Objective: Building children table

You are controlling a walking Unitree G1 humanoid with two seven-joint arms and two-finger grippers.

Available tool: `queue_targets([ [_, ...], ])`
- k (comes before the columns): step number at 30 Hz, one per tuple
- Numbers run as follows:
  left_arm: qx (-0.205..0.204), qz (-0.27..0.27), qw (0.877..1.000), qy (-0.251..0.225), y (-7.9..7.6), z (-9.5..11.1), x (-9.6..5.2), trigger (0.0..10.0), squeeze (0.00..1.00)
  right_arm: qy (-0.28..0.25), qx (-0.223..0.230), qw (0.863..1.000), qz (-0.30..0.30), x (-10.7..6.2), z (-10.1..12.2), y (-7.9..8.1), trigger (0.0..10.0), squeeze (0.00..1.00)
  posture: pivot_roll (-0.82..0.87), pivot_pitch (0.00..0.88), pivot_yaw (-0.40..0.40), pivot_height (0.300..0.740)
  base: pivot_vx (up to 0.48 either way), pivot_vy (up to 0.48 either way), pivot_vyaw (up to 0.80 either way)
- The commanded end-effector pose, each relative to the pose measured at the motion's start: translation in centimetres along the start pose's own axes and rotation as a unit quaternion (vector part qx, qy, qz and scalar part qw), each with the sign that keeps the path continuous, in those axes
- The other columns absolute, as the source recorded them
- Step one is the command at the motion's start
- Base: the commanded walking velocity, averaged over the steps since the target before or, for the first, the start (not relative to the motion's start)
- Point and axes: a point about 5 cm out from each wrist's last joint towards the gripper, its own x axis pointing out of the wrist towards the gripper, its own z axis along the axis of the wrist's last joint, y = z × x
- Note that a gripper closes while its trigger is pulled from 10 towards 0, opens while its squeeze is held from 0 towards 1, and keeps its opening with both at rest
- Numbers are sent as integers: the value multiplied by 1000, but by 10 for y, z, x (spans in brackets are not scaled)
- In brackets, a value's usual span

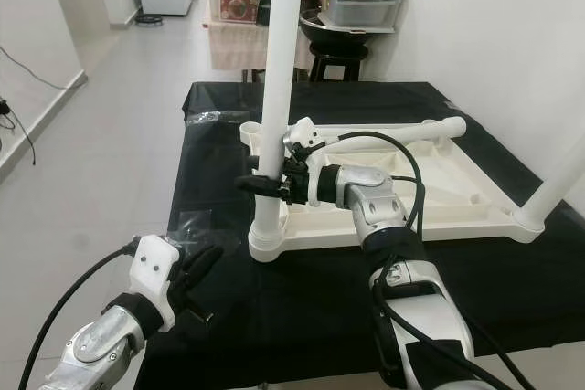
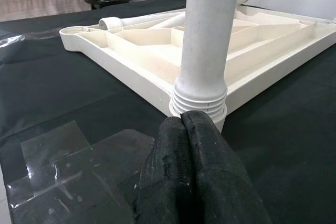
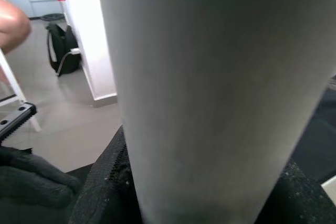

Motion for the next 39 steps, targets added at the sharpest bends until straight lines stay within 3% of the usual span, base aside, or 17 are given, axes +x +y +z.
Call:
queue_targets([
  [1,-6,-2,1000,-6,-1,2,0,10000,0,-6,-1,1000,7,2,-2,0,0,0,10,0,-66,740,0,0,0],
  [8,-7,-3,1000,-7,0,2,0,10000,0,1,-12,999,-30,-2,-6,-4,0,0,-2,0,-67,740,0,0,0],
  [13,-7,0,1000,-9,2,3,1,10000,0,6,-23,989,-145,-16,-9,-16,0,0,-17,0,-70,740,0,0,0],
  [14,-7,0,1000,-9,4,3,1,10000,0,11,-25,976,-218,-17,-13,-18,0,0,-24,0,-71,740,0,0,0],
  [15,-7,0,1000,-9,4,3,1,10000,0,11,-25,976,-218,-17,-13,-18,0,0,-24,0,-71,740,0,0,0],
  [16,-6,1,1000,-9,5,3,2,10000,0,-40,14,935,-351,-17,-16,-19,0,0,-36,0,-74,740,0,0,0],
  [17,-5,2,1000,-10,6,4,2,10000,0,-47,49,909,-412,-6,-35,4,0,0,-37,0,-69,740,0,0,0],
  [18,-5,2,1000,-10,6,4,2,10000,0,-47,49,909,-412,-6,-35,4,0,0,-37,0,-69,740,0,0,0],
  [19,-5,3,1000,-11,7,4,3,10000,0,-51,74,887,-452,-2,-46,22,0,0,-37,0,-69,740,0,0,0],
  [20,-3,4,1000,-10,8,4,3,10000,0,-37,47,900,-432,14,-52,44,0,0,-47,0,-48,740,0,0,0],
  [21,-3,4,1000,-10,8,4,3,10000,0,-37,47,900,-432,14,-52,44,0,0,-47,0,-48,740,0,0,0],
  [22,-1,5,1000,-9,10,3,3,10000,0,-54,22,919,-389,26,-45,54,0,0,-47,0,-48,740,0,0,0],
  [31,-1,9,1000,-11,11,4,5,10000,0,-33,51,908,-414,26,-55,42,0,0,-49,0,-58,740,0,0,0],
  [32,0,11,1000,-12,12,4,5,10000,0,-25,55,906,-419,26,-56,42,10000,0,-45,0,-63,740,0,0,0],
  [35,-1,10,1000,-11,12,4,5,10000,0,-30,66,911,-407,27,-53,41,10000,0,-39,0,-64,740,0,0,0],
  [36,-1,9,1000,-11,12,5,6,10000,0,-28,54,911,-407,24,-48,39,10000,1000,-38,0,-64,740,0,0,0],
  [39,-2,7,1000,-11,11,5,7,10000,0,-30,50,918,-393,22,-42,36,10000,1000,-39,0,-64,740,0,0,0],
])
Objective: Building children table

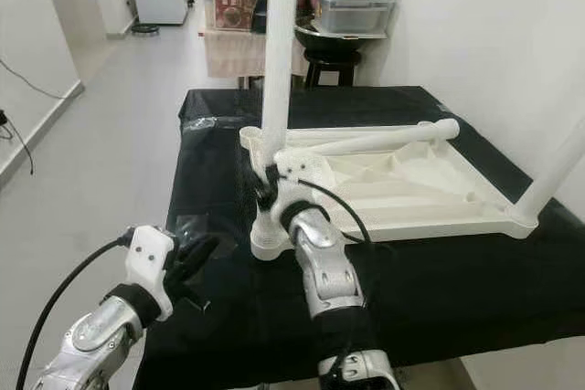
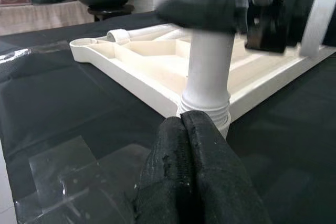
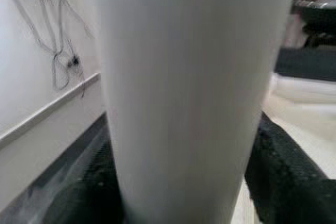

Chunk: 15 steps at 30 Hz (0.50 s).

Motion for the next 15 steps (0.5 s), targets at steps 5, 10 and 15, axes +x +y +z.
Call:
queue_targets([
  [5,-4,-3,1000,1,-1,-1,2,10000,0,-7,-8,996,93,9,22,-24,10000,1000,-42,0,-67,740,0,0,0],
  [10,-5,-4,1000,2,-2,-1,3,10000,0,-2,-46,977,208,15,28,-21,10000,0,-26,0,-67,740,0,0,0],
  [15,-5,-3,1000,2,-2,-2,3,10000,0,-3,-60,962,268,17,34,-18,10000,0,-24,0,-66,740,0,0,0],
])
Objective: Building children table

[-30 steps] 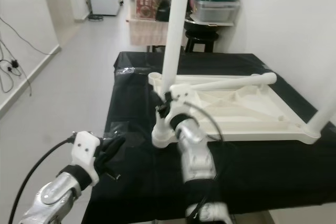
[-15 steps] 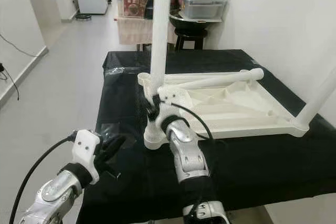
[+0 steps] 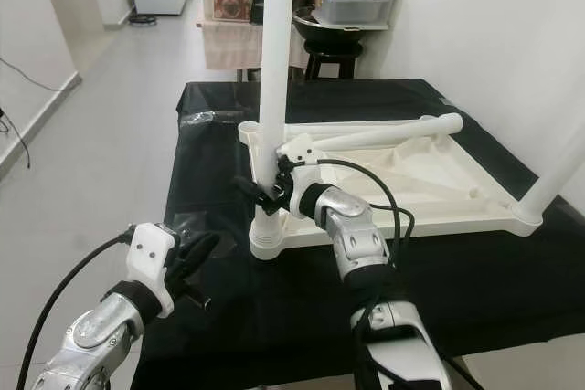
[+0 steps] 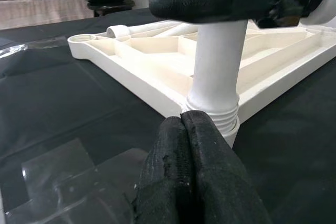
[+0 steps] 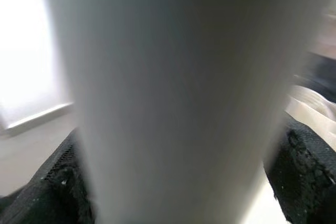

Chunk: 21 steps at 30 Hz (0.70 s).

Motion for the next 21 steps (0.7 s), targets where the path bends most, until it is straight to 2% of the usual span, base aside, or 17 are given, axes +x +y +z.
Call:
queue_targets([
  [1,-4,-2,1000,6,-1,-3,0,10000,0,-6,-12,999,38,4,7,1,10000,0,-23,0,-66,740,0,0,0],
  [6,-5,-3,1000,6,-2,-3,0,10000,0,-6,-11,998,61,6,12,-1,10000,0,-17,0,-67,740,0,0,0],
  [8,-6,-3,1000,7,-2,-4,-1,10000,0,-3,-4,996,89,7,15,-3,10000,0,-16,0,-65,740,0,0,0],
  [15,-7,-5,1000,9,-4,-5,-2,10000,0,-5,0,993,116,7,15,-6,10000,0,-12,0,-66,740,0,0,0],
  [16,-8,-5,1000,9,-4,-5,-2,10000,0,-7,2,993,119,7,15,-6,8706,0,-12,0,-64,740,0,0,0],
  [17,-8,-5,1000,9,-4,-5,-2,10000,0,-7,2,993,119,7,15,-6,8706,0,-12,0,-64,740,0,0,0],
  [18,-8,-5,1000,9,-4,-5,-1,10000,0,-8,4,993,120,7,15,-7,314,0,-12,0,-64,740,0,0,0],
  [20,-8,-6,1000,9,-4,-5,-1,10000,0,-11,8,993,121,7,15,-7,314,0,-12,0,-63,740,0,0,0],
  [21,-9,-6,1000,9,-5,-5,-1,10000,0,-13,9,993,120,7,15,-8,0,0,-13,0,-63,740,0,0,0],
])
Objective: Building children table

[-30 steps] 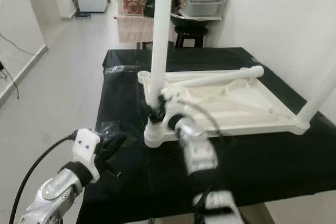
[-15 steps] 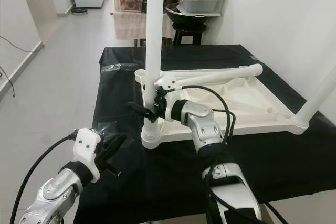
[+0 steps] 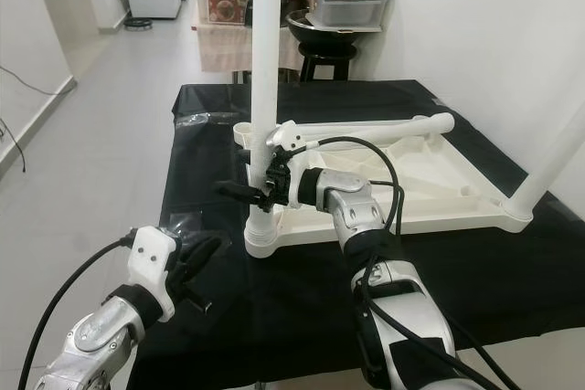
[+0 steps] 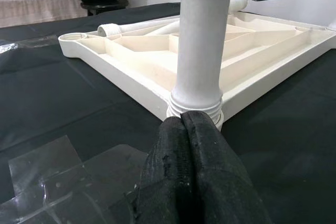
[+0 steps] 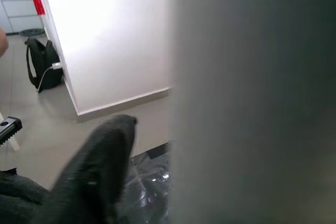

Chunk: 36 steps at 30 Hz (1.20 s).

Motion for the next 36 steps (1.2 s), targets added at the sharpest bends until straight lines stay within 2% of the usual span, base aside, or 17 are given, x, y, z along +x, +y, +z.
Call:
queue_targets([
  [1,-5,-4,1000,4,-2,-2,0,10000,0,-9,-3,1000,4,1,5,-2,0,0,-13,0,-63,740,0,0,0],
  [11,-5,-4,1000,3,-2,-1,0,10000,0,-38,-3,999,-28,-2,6,-2,0,0,-18,0,-62,740,0,0,0],
  [12,-5,-3,1000,3,-2,-1,1,10000,0,-37,-3,998,-46,-1,3,-1,0,0,-21,0,-65,740,0,0,0],
  [13,-4,-3,1000,3,-1,-1,1,10000,0,-36,3,994,-107,5,-5,5,0,0,-25,0,-69,740,0,0,0],
  [14,-4,-3,1000,3,-1,-1,1,10000,0,-36,3,994,-107,5,-5,5,0,0,-25,0,-69,740,0,0,0],
  [15,-4,-2,1000,2,-1,-1,1,10000,0,-45,41,965,-256,9,-18,8,0,0,-29,0,-71,740,0,0,0],
  [18,-4,-2,1000,2,-1,-1,1,10000,0,-45,41,965,-256,9,-18,8,0,0,-29,0,-71,740,0,0,0],
  [19,-3,-2,1000,2,0,-1,1,10000,0,-32,65,943,-325,12,-37,30,0,0,-30,0,-71,740,0,0,0],
  [21,-3,-2,1000,2,0,-1,1,10000,0,-32,65,943,-325,12,-37,30,0,0,-30,0,-71,740,0,0,0],
  [22,0,0,1000,2,2,-1,1,10000,0,-28,69,920,-385,7,-43,42,0,0,-45,0,-53,740,0,0,0],
  [30,1,2,1000,1,2,0,2,10000,0,-8,56,919,-391,3,-49,33,0,0,-36,0,-67,740,0,0,0],
  [31,2,3,1000,1,3,0,1,10000,0,0,48,920,-389,5,-49,34,10000,0,-36,0,-67,740,0,0,0],
  [36,3,4,1000,1,3,0,2,10000,0,-8,45,927,-373,9,-47,38,10000,0,-36,0,-63,740,0,0,0],
])
